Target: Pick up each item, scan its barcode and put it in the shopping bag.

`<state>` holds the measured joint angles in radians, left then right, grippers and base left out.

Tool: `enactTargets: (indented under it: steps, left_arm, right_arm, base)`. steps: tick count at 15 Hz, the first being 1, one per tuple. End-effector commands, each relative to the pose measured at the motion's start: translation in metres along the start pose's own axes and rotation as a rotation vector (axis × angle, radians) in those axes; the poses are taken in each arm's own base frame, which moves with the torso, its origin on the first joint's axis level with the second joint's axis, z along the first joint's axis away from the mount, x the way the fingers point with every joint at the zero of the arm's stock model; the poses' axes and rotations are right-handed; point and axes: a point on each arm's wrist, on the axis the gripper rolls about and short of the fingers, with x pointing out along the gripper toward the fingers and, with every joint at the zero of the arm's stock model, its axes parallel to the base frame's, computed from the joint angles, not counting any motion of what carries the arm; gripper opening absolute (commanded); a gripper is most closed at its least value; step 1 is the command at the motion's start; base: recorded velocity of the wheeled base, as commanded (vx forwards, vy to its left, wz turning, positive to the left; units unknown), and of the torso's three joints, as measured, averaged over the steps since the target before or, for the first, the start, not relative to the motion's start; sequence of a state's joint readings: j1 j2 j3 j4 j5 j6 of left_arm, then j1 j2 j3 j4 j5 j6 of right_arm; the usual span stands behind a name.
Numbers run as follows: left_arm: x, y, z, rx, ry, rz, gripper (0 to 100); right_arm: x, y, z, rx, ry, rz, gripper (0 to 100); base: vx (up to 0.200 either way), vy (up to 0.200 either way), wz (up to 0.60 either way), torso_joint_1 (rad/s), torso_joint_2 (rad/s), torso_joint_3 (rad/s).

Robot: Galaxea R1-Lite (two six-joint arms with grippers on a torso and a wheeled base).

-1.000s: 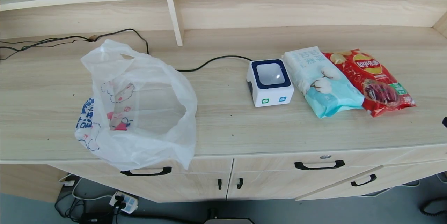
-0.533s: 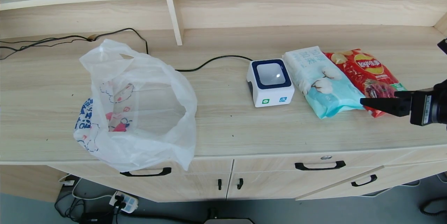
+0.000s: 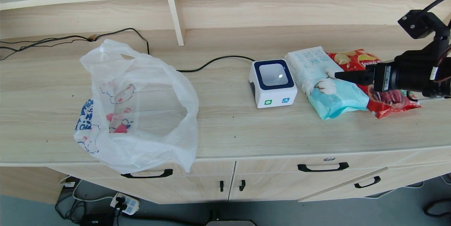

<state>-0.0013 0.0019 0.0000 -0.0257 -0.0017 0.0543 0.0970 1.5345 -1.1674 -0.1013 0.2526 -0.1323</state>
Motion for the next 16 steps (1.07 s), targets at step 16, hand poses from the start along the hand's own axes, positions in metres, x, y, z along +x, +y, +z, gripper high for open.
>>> enactTargets:
  steps: [16]
  left_arm:
    - [0.000,0.000,0.000,-0.033,-0.002,0.000,100]
  right_arm:
    - [0.055,-0.004,-0.031,-0.022,0.120,0.010,100]
  base:
    - [0.000,0.000,0.00,0.000,0.00,0.000]
